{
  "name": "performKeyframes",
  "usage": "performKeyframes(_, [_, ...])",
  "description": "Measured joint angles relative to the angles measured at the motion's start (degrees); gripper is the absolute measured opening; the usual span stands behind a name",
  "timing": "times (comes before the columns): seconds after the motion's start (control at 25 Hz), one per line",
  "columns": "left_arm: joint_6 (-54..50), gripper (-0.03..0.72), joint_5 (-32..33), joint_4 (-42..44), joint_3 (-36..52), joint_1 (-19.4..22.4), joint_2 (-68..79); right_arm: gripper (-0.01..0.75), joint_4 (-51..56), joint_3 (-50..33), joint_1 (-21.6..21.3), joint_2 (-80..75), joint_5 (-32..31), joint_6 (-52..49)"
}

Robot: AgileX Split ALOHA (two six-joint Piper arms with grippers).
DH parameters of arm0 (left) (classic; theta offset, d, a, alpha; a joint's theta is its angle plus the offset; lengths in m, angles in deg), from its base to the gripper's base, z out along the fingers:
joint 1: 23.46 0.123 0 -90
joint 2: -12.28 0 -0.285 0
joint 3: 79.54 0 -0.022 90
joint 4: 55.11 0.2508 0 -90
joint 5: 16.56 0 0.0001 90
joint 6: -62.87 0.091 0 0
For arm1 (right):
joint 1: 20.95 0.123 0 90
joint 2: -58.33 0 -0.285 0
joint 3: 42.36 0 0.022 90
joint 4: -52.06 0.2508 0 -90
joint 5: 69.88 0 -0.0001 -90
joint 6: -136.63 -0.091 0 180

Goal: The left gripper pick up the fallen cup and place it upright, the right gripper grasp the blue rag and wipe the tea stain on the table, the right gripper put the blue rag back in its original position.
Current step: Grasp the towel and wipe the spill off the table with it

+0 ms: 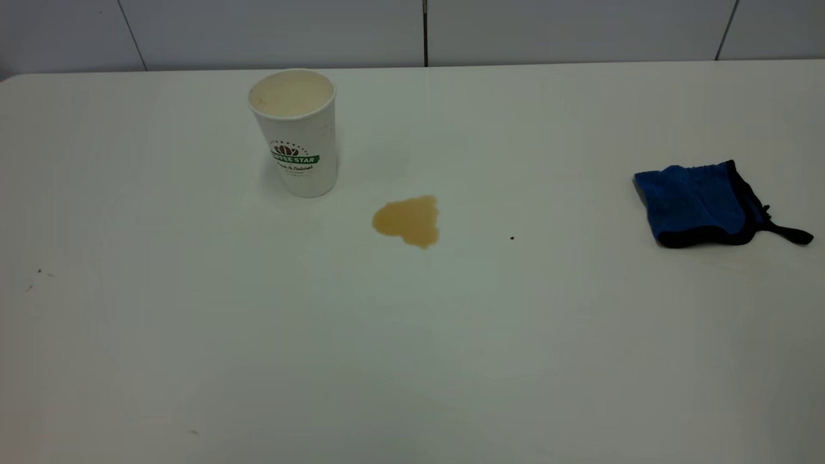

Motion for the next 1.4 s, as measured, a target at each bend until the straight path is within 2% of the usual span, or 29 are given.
performKeyframes(0.48, [0.2, 0.452, 0.0, -0.1, 0.0, 0.0, 0.0, 0.572, 0.0, 0.0, 0.0, 0.0, 0.0, 0.0])
performKeyframes(0.64, [0.2, 0.452, 0.0, -0.1, 0.0, 0.0, 0.0, 0.572, 0.0, 0.0, 0.0, 0.0, 0.0, -4.4])
performKeyframes(0.72, [0.2, 0.452, 0.0, -0.1, 0.0, 0.0, 0.0, 0.585, 0.0, 0.0, 0.0, 0.0, 0.3, -7.6])
performKeyframes(0.84, [0.2, 0.452, 0.0, -0.1, 0.0, 0.0, 0.0, 0.654, -0.3, 0.7, 0.0, -1.4, 1.8, -8.8])
performKeyframes(0.92, [0.2, 0.452, 0.0, -0.1, 0.0, 0.0, 0.0, 0.709, 0.0, 2.3, 0.0, -5.9, 4.2, -7.3])
performKeyframes(1.0, [0.2, 0.452, 0.0, -0.1, 0.0, 0.0, 0.0, 0.726, 0.0, 4.9, 0.0, -12.6, 6.3, -5.5])
performKeyframes(1.16, [0.2, 0.452, 0.0, -0.1, 0.0, 0.0, 0.0, 0.729, -2.3, 11.0, 0.0, -30.4, 8.5, -4.5])
performKeyframes(1.4, [0.2, 0.452, 0.0, -0.1, 0.0, 0.0, 0.0, 0.729, -3.9, 19.2, 0.0, -56.3, 15.5, -5.6])
